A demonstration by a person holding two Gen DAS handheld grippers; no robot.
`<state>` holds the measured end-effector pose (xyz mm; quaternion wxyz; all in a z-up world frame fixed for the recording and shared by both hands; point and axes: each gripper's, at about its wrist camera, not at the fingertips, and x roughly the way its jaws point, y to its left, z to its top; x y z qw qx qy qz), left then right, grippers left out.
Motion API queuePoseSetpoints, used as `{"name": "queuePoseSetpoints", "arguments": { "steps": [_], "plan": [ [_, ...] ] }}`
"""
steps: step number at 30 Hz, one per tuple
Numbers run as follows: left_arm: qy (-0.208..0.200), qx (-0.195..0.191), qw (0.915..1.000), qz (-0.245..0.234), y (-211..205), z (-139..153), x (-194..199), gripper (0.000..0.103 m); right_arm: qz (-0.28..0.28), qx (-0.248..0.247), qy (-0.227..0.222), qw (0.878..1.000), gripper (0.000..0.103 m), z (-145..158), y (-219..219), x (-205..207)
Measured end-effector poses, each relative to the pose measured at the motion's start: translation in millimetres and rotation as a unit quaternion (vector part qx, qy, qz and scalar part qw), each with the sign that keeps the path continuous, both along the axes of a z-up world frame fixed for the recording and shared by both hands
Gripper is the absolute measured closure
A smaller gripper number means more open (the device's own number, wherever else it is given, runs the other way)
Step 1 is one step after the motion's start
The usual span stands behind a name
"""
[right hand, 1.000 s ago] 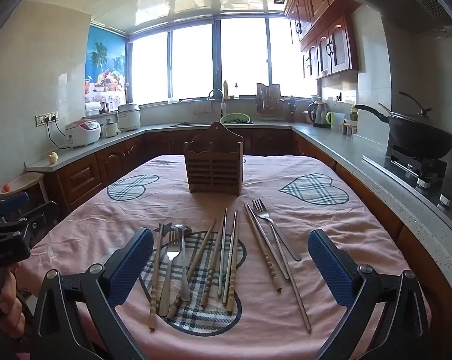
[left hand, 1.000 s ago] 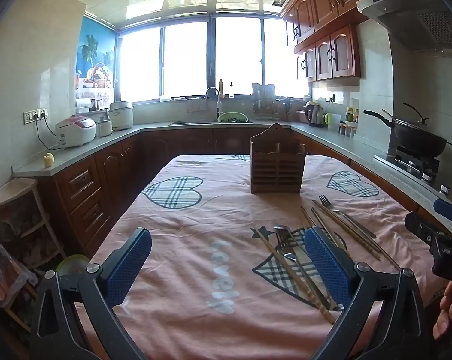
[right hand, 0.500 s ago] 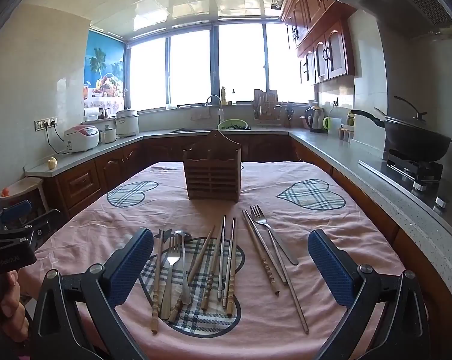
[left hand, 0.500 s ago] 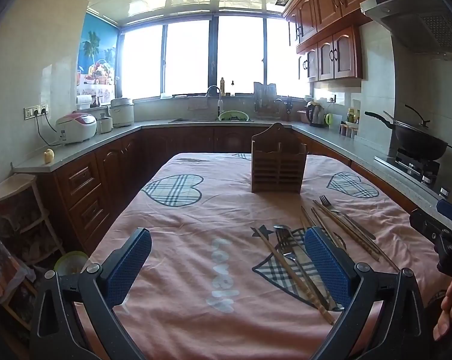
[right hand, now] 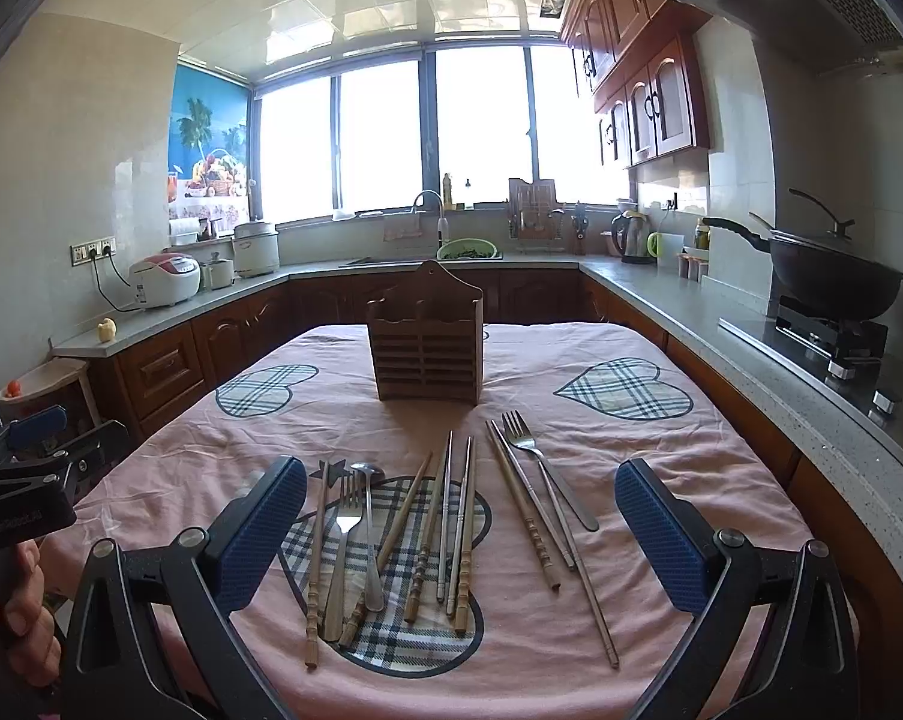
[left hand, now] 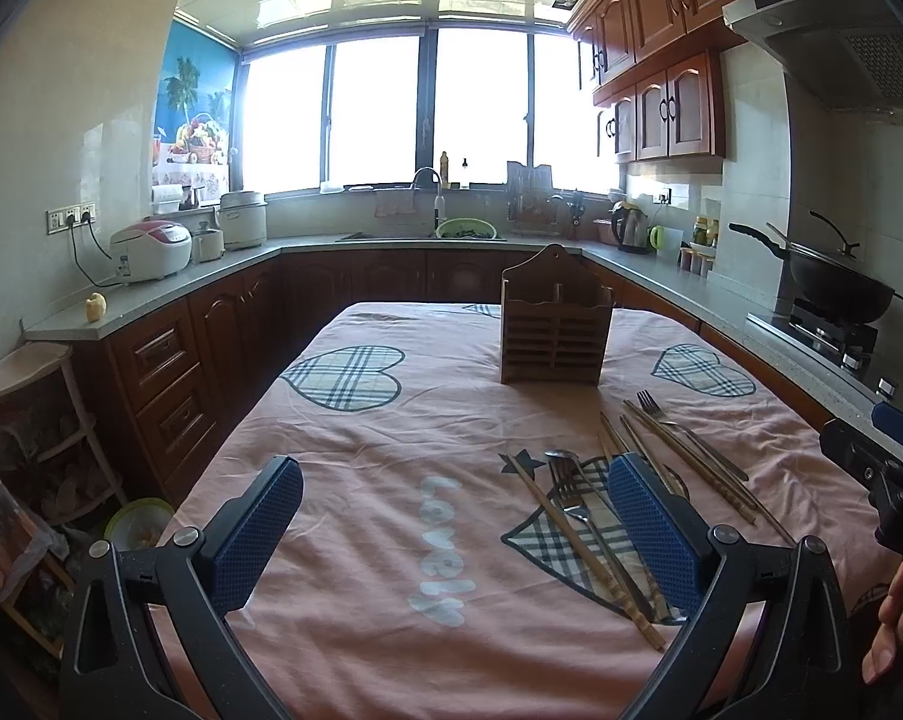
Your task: Organize utensils
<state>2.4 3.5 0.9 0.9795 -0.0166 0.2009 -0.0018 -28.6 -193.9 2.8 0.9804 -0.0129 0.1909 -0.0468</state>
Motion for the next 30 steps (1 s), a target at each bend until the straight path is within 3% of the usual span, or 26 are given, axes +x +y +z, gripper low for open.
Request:
{"name": "queuePoseSetpoints", "arguments": {
  "steps": [30],
  "plan": [
    [0.003, 0.004, 1.0000, 0.006, -0.5, 0.3, 0.4, 0.001, 0.012, 0.008, -0.002, 1.000, 0.000, 2.3, -1.0, -2.5]
  ]
}}
